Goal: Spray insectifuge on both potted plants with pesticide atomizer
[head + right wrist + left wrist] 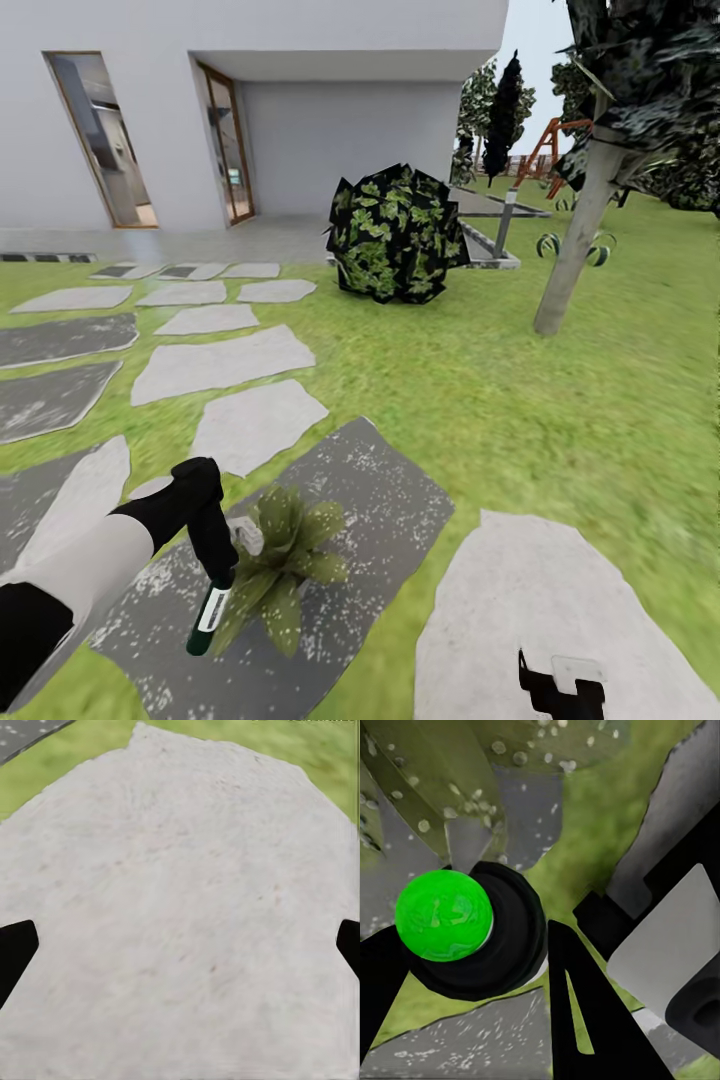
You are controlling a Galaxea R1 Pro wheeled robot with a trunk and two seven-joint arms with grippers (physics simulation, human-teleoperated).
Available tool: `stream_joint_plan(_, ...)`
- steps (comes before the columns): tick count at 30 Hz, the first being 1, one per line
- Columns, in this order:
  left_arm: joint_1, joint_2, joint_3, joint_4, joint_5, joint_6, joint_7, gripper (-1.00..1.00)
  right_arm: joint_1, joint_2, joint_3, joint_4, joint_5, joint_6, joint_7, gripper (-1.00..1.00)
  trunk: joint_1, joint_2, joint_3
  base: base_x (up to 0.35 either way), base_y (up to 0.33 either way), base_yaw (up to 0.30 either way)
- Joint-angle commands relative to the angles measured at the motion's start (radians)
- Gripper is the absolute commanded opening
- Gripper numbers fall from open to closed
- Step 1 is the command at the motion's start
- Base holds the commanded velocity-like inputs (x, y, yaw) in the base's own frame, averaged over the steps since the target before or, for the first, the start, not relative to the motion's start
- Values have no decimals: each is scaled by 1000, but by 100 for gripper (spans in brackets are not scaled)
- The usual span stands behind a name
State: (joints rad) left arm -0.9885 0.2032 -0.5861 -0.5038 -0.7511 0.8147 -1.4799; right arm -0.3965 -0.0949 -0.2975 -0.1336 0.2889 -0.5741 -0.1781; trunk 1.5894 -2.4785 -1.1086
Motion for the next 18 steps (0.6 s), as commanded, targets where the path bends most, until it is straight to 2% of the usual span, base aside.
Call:
stream_joint_plan(1,0,-3,-3,-2,-5,11,-8,-100,-1,0,-5,2,11,-3,-6,100,-1,-1,-1,-308,144,0)
stream_joint_plan(5,2,-5,-2,-2,-5,11,-4,-100,-1,0,-5,2,11,-3,-6,100,-1,-1,-1,-294,188,0)
stream_joint_plan(10,5,-7,-2,-2,-5,11,-2,-100,-1,0,-5,2,11,-3,-6,100,-1,-1,-1,-9,254,-26)
stream_joint_plan(18,17,-4,-2,-1,-5,12,15,-100,-1,0,-5,2,11,-3,-6,100,-1,-1,-1,20,32,-243)
